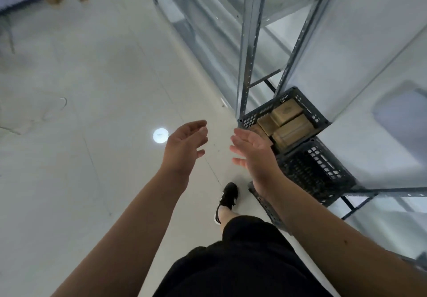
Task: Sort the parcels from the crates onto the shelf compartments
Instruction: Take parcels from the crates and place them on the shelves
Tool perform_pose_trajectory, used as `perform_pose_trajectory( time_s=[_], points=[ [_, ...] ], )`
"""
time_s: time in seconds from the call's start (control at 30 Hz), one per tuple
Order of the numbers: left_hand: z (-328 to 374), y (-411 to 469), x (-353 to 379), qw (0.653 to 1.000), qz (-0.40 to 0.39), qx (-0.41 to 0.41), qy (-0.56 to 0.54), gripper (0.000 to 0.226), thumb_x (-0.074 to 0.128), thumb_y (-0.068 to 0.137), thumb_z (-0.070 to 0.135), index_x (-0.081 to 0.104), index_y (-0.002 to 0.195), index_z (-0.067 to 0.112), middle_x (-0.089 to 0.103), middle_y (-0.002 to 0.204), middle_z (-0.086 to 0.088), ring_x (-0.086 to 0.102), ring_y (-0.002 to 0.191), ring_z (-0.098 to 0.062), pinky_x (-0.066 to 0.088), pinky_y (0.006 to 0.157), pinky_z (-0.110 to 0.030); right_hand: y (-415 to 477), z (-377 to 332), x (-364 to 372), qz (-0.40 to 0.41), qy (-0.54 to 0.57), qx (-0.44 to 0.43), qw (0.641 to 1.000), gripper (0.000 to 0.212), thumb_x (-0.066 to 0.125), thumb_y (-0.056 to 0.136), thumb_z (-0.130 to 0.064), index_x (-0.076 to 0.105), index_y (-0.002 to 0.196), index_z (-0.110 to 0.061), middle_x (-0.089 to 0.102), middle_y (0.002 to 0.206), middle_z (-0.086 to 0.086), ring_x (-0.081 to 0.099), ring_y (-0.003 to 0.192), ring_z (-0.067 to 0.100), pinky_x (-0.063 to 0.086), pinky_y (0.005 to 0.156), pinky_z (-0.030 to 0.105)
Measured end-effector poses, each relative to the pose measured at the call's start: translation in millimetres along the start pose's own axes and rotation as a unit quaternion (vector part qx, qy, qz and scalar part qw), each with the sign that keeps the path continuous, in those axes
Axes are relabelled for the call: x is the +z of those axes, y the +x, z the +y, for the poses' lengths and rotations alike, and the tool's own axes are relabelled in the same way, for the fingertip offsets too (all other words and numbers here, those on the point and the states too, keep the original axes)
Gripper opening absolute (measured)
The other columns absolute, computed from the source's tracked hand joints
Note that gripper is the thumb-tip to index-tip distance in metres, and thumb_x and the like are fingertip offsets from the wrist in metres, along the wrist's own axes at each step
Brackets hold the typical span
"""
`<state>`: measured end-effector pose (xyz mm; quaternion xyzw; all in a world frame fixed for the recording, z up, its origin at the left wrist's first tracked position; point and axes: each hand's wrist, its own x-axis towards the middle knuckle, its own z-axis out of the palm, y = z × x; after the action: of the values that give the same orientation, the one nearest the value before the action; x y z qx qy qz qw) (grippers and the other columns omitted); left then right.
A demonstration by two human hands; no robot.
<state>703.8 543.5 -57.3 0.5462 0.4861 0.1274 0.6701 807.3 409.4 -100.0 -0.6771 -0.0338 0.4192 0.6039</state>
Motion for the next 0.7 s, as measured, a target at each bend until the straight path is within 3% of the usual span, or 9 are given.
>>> perform_pose_trajectory(
  time_s=[0.3,0.47,0.6,0.7],
  points=[
    [80.8,114.4,105.9,0.983,-0.132,0.005,0.129,0.016,0.068,0.102,0.026,0.075,0.116,0.030,0.075,0.115,0.007,0.071,0.113,-0.016,0.058,0.103,-0.045,100.8,-65.7,-54.3,0.099,0.013,0.010,0.995,0.037,0.060,0.106,-0.030,0.060,0.143,-0.022,0.069,0.127,-0.004,0.066,0.118,0.014,0.057,0.099,0.039],
    [101.2,168.2,162.5,0.952,-0.219,0.014,0.214,0.017,0.066,0.103,0.023,0.075,0.117,0.026,0.074,0.109,0.005,0.070,0.109,-0.019,0.058,0.097,-0.042,135.2,-77.5,-90.6,0.223,0.083,0.006,0.971,0.028,0.062,0.106,-0.017,0.064,0.134,-0.013,0.072,0.115,0.000,0.071,0.091,0.001,0.056,0.074,0.017],
    [109.8,220.1,201.2,0.917,-0.290,0.014,0.273,0.018,0.064,0.104,0.021,0.072,0.120,0.023,0.073,0.109,0.005,0.069,0.101,-0.011,0.058,0.087,-0.031,161.3,-78.3,-107.9,0.293,0.144,0.033,0.945,0.023,0.062,0.107,-0.024,0.066,0.129,-0.023,0.071,0.125,-0.001,0.070,0.112,0.015,0.059,0.088,0.032],
    [113.1,262.2,227.0,0.883,-0.343,0.009,0.321,0.016,0.064,0.104,0.022,0.070,0.118,0.028,0.073,0.113,0.003,0.068,0.105,-0.012,0.057,0.091,-0.033,183.0,-82.5,-120.0,0.326,0.213,0.048,0.920,0.015,0.062,0.106,-0.023,0.069,0.119,-0.027,0.072,0.125,0.004,0.070,0.117,0.023,0.061,0.089,0.038]
  ],
)
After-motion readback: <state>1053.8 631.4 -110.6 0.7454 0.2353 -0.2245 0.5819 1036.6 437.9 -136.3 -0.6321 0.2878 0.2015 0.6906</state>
